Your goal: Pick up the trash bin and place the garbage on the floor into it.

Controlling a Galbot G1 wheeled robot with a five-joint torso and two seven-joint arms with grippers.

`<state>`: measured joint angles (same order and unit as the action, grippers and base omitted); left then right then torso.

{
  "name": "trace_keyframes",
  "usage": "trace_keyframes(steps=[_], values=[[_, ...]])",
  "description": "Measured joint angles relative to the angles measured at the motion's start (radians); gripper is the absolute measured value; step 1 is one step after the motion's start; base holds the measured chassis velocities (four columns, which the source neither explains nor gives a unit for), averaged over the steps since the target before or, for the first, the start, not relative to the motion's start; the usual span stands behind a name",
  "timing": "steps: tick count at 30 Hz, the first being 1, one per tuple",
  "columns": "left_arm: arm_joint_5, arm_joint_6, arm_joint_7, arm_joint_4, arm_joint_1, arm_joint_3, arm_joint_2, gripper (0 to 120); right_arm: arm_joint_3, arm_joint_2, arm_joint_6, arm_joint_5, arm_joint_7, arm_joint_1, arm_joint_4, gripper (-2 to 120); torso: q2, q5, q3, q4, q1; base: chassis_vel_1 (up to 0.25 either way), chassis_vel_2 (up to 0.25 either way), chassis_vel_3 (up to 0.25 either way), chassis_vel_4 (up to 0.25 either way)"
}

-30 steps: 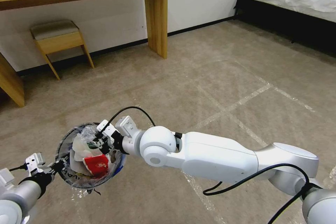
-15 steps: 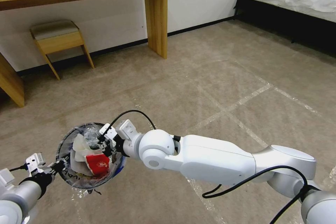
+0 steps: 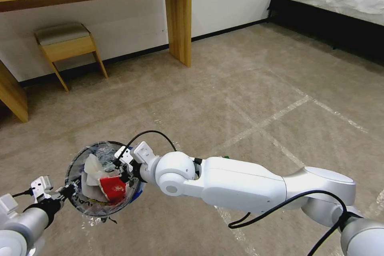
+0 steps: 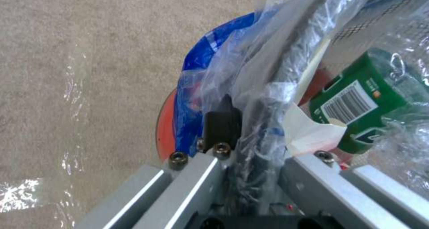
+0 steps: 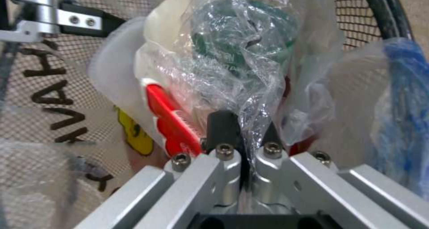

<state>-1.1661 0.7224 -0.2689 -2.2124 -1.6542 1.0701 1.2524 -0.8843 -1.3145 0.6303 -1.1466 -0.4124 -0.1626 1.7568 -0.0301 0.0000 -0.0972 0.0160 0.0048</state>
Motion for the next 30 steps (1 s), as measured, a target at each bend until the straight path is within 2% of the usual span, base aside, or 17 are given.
trace_keyframes(steps=[16,17,18,19,20,22,25,27,28,30], values=[[0.007,-0.001,0.004,0.009,0.002,-0.006,0.003,0,0.004,-0.003,0.009,-0.002,-0.013,0.003,-0.012,0,0.000,0.0000,0.000,0.0000,0.000,0.000,0.000,0.000,0.000],[0.007,-0.001,0.004,0.009,0.001,-0.005,0.002,0,0.006,-0.002,0.009,-0.004,-0.018,0.004,-0.002,5,0.000,0.0000,0.000,0.0000,0.000,0.000,0.000,0.000,0.000],[0.007,-0.001,0.004,0.009,0.001,-0.005,0.002,0,0.006,-0.002,0.009,-0.004,-0.018,0.004,-0.002,5,0.000,0.0000,0.000,0.0000,0.000,0.000,0.000,0.000,0.000],[0.007,-0.002,0.004,0.009,0.002,-0.004,0.001,0,0.007,-0.002,0.010,-0.007,-0.022,0.004,0.004,13,0.000,0.0002,0.000,0.0000,0.000,0.000,0.000,0.000,0.000],[0.007,-0.002,0.004,0.009,0.002,-0.004,0.001,0,0.007,-0.002,0.010,-0.007,-0.022,0.004,0.004,13,0.000,0.0002,0.000,0.0000,0.000,0.000,0.000,0.000,0.000],[0.007,-0.002,0.004,0.009,0.005,-0.004,0.000,0,0.008,-0.002,0.012,-0.014,-0.033,0.007,0.013,23,0.000,0.0001,0.000,0.0000,0.000,0.000,0.000,0.000,0.000],[0.007,-0.002,0.004,0.010,0.005,-0.004,0.000,0,0.008,-0.002,0.015,-0.018,-0.036,0.008,0.018,28,0.000,0.0002,0.000,0.0000,0.000,0.000,0.000,0.000,0.000],[0.007,-0.002,0.004,0.013,0.004,-0.004,0.001,0,0.009,-0.002,0.019,-0.026,-0.041,0.013,0.026,42,0.000,0.0001,0.000,-0.0001,0.000,0.000,0.000,0.000,0.000],[0.007,-0.002,0.004,0.013,0.004,-0.004,0.001,0,0.009,-0.002,0.019,-0.026,-0.041,0.013,0.026,42,0.000,0.0001,0.000,-0.0001,0.000,0.000,0.000,0.000,0.000],[0.009,-0.003,0.004,0.015,0.003,-0.004,0.002,0,0.009,-0.001,0.022,-0.027,-0.044,0.013,0.031,55,0.000,0.0001,0.000,0.0000,0.000,0.000,0.000,0.000,0.000]])
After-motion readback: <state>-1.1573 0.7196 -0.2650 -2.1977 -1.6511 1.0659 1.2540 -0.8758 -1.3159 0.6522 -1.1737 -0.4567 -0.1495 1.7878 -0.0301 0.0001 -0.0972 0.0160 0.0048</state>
